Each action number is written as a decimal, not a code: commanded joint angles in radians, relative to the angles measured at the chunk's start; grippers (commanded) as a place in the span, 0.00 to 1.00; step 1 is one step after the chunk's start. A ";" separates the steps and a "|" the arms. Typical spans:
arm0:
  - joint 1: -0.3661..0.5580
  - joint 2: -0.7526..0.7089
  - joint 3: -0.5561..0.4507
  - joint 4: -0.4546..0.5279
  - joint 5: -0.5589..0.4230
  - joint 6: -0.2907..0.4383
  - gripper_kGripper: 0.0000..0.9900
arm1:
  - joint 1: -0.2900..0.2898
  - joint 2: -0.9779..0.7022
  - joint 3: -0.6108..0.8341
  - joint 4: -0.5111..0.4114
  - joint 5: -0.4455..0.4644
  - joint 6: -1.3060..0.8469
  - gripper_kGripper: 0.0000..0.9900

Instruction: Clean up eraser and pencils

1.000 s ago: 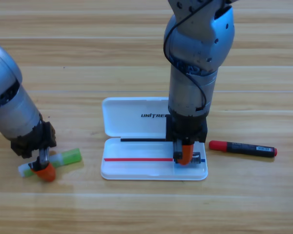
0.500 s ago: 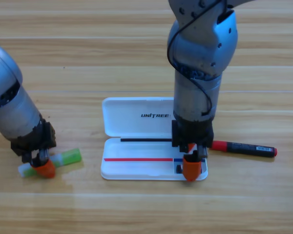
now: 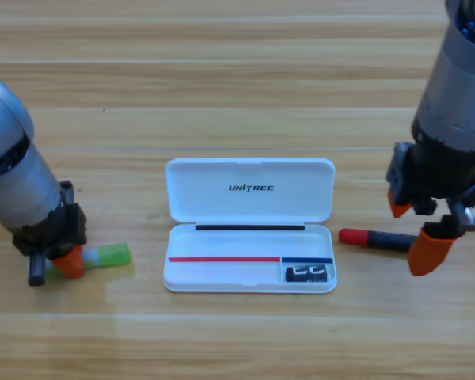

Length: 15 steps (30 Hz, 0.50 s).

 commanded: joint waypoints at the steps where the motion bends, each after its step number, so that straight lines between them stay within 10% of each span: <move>1: 0.014 -0.095 -0.045 0.104 0.008 0.030 0.00 | -0.159 0.055 0.131 -0.151 -0.031 -0.052 0.76; 15: -0.108 -0.170 -0.459 0.502 0.052 0.007 0.00 | -0.217 0.271 0.095 -0.286 -0.022 -0.105 0.76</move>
